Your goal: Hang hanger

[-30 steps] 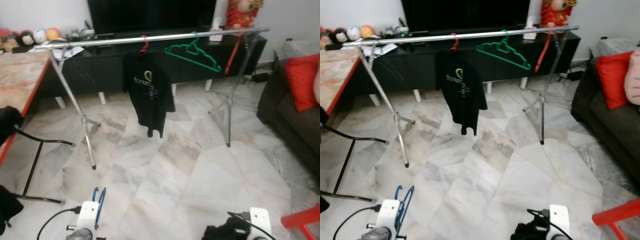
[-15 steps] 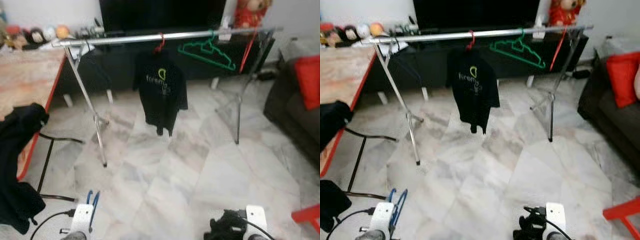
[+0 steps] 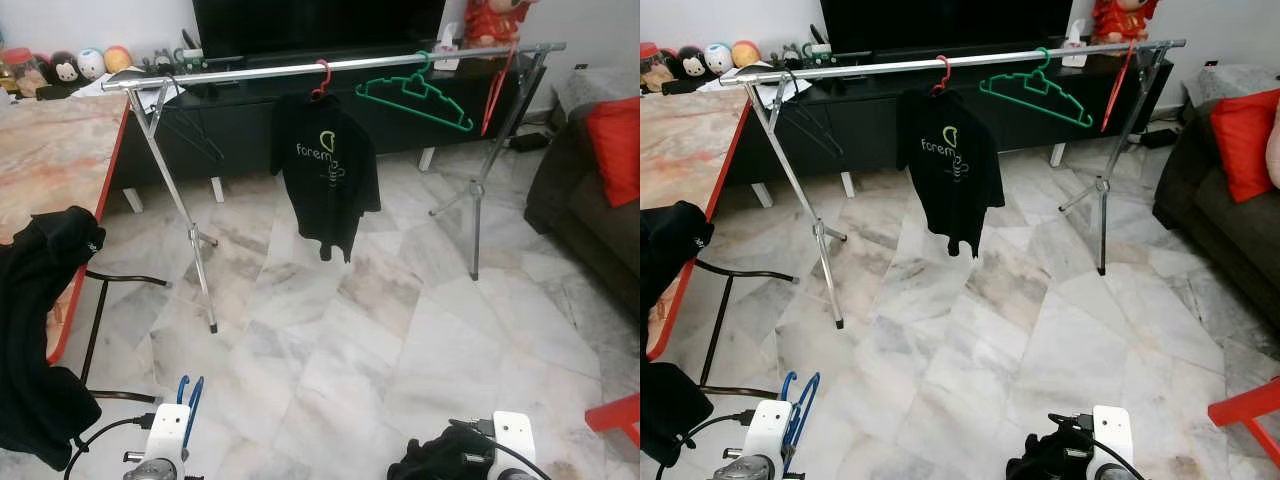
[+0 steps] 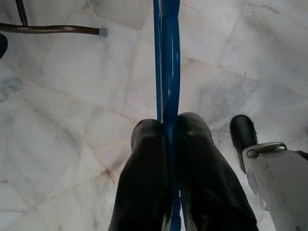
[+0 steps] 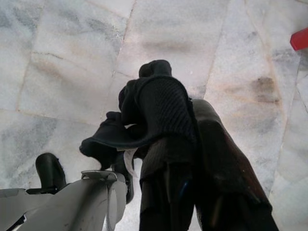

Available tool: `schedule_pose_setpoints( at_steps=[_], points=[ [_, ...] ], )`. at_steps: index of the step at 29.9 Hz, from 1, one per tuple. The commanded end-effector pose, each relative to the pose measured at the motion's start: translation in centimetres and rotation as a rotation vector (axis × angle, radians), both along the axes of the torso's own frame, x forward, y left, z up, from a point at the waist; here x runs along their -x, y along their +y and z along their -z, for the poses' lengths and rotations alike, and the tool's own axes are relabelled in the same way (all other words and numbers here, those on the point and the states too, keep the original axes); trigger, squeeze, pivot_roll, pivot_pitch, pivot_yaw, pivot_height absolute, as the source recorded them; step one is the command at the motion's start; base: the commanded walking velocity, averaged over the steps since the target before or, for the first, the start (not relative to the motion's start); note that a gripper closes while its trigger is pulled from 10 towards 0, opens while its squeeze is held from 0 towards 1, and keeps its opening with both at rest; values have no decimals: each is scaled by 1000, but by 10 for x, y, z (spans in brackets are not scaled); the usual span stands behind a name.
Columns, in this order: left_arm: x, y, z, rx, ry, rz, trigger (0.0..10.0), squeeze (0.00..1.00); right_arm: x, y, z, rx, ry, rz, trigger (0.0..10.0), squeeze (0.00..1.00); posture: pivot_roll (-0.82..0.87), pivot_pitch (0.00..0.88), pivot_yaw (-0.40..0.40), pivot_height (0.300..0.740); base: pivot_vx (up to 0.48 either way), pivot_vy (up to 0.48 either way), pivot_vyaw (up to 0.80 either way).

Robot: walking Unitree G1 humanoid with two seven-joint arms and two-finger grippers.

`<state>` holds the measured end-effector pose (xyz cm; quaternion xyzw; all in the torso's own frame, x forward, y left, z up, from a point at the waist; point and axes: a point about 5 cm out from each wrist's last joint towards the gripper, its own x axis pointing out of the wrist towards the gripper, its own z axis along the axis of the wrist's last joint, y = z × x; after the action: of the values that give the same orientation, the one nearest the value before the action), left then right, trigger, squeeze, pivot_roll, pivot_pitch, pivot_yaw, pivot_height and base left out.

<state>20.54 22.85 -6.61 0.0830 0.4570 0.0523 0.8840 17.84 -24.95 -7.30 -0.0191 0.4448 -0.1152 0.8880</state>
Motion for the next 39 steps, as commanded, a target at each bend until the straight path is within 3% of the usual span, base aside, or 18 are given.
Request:
schedule_pose_setpoints(
  at_steps=[1, 8, 39],
  points=[
    [4, 0, 2, 0, 20, 13, 10000, 0, -1, -2, -1, 9, -10, 1, 10000, 0, -73, 26, 12, 740, 0, 0, 0],
    [4, 1, 2, 1, 21, 14, 10000, 0, -2, -2, -2, 9, -12, 1, 10000, 0, -73, 25, 13, 740, 0, 0, 0],
    [3, 1, 2, 5, 18, 19, 10000, 0, -2, -2, -2, 8, -24, 4, 10000, 0, -71, 25, 14, 740, -285, 0, 0]
  ],
)
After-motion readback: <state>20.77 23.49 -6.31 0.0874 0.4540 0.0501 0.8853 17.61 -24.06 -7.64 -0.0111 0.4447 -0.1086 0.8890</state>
